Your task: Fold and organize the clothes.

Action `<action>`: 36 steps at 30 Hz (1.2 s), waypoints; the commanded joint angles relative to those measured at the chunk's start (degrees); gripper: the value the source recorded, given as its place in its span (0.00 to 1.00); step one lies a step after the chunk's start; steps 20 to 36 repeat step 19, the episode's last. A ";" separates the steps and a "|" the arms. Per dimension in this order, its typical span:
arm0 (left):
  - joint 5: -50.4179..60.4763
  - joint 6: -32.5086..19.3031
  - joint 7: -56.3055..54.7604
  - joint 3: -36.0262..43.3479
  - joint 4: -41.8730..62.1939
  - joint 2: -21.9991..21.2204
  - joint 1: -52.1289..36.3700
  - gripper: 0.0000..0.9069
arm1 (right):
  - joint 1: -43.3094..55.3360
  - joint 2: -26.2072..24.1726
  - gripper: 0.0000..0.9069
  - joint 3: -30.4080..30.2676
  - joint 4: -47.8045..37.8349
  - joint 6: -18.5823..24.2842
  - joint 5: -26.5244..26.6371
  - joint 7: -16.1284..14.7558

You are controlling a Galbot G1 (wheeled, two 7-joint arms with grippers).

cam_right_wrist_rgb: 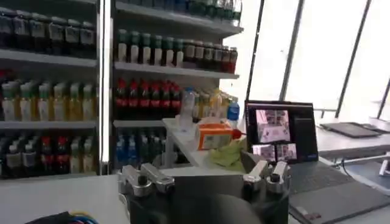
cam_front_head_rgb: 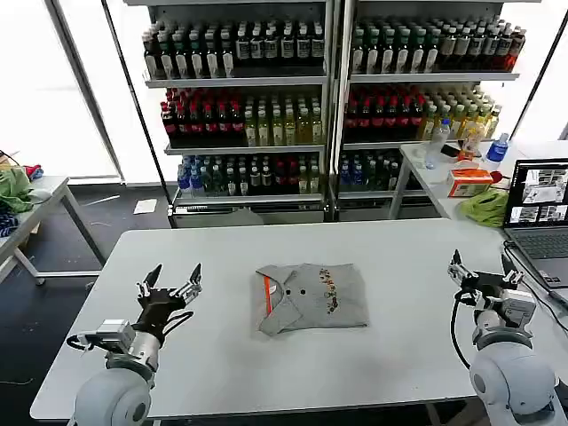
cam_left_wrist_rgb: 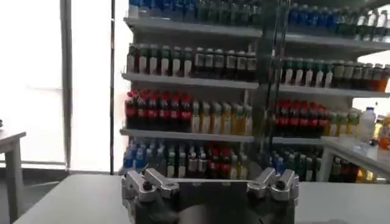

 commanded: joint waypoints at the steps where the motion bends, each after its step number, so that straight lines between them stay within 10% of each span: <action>1: 3.65 0.43 2.46 -0.78 0.08 -0.01 0.08 1.00 | -0.20 0.02 1.00 0.24 0.40 0.01 -0.77 -0.05; 36: 4.06 0.09 3.44 -1.44 -0.92 -0.39 0.88 1.00 | -0.52 -0.17 1.00 0.39 1.18 -0.07 -1.34 -0.54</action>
